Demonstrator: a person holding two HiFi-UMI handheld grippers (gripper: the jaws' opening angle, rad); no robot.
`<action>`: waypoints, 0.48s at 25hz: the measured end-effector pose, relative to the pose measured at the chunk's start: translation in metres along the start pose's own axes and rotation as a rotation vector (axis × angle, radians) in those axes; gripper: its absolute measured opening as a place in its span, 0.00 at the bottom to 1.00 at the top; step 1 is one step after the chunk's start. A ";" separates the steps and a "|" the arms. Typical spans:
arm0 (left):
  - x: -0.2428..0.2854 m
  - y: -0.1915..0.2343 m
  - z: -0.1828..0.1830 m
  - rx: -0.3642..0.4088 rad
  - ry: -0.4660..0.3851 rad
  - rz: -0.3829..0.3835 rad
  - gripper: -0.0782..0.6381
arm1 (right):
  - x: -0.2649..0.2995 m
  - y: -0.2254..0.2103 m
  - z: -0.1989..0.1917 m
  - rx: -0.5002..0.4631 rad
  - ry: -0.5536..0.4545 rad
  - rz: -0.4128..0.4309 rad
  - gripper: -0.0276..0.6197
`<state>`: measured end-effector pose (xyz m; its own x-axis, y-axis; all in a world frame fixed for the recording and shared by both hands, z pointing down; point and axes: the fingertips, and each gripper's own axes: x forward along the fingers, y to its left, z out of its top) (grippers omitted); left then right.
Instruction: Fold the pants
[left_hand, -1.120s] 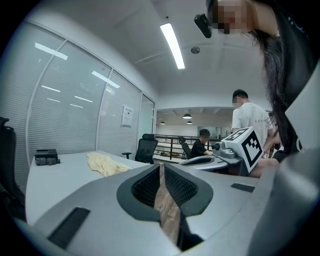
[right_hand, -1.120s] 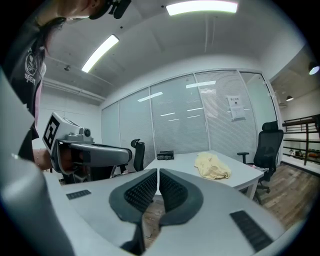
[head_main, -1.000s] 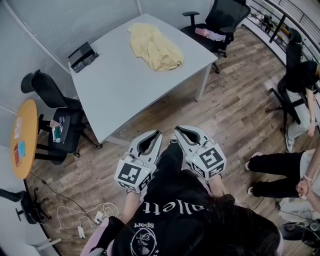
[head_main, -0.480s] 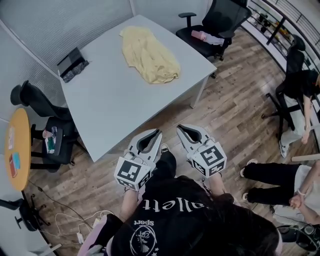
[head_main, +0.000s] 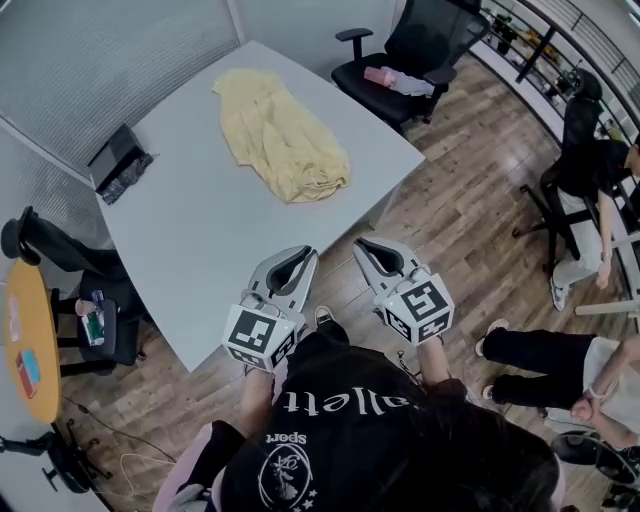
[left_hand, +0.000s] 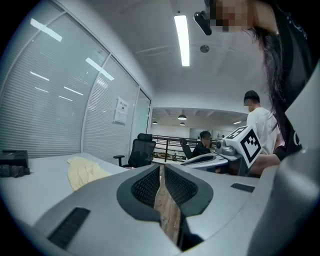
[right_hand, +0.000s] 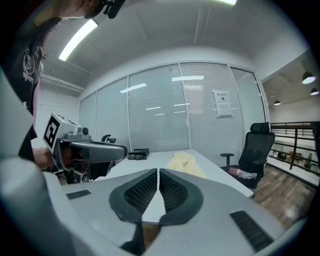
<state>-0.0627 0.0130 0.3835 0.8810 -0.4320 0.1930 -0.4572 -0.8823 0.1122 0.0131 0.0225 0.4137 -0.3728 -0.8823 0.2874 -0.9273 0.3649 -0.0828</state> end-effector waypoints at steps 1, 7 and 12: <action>0.005 0.006 0.001 -0.002 -0.002 -0.002 0.18 | 0.006 -0.004 0.002 -0.002 0.005 -0.002 0.09; 0.025 0.033 0.002 -0.016 -0.006 -0.022 0.18 | 0.036 -0.016 0.004 -0.007 0.038 0.000 0.09; 0.032 0.049 -0.001 -0.038 -0.003 -0.024 0.18 | 0.053 -0.017 0.002 -0.013 0.071 0.008 0.09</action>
<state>-0.0575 -0.0441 0.3963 0.8922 -0.4114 0.1866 -0.4400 -0.8847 0.1536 0.0087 -0.0308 0.4289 -0.3762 -0.8564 0.3537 -0.9239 0.3756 -0.0734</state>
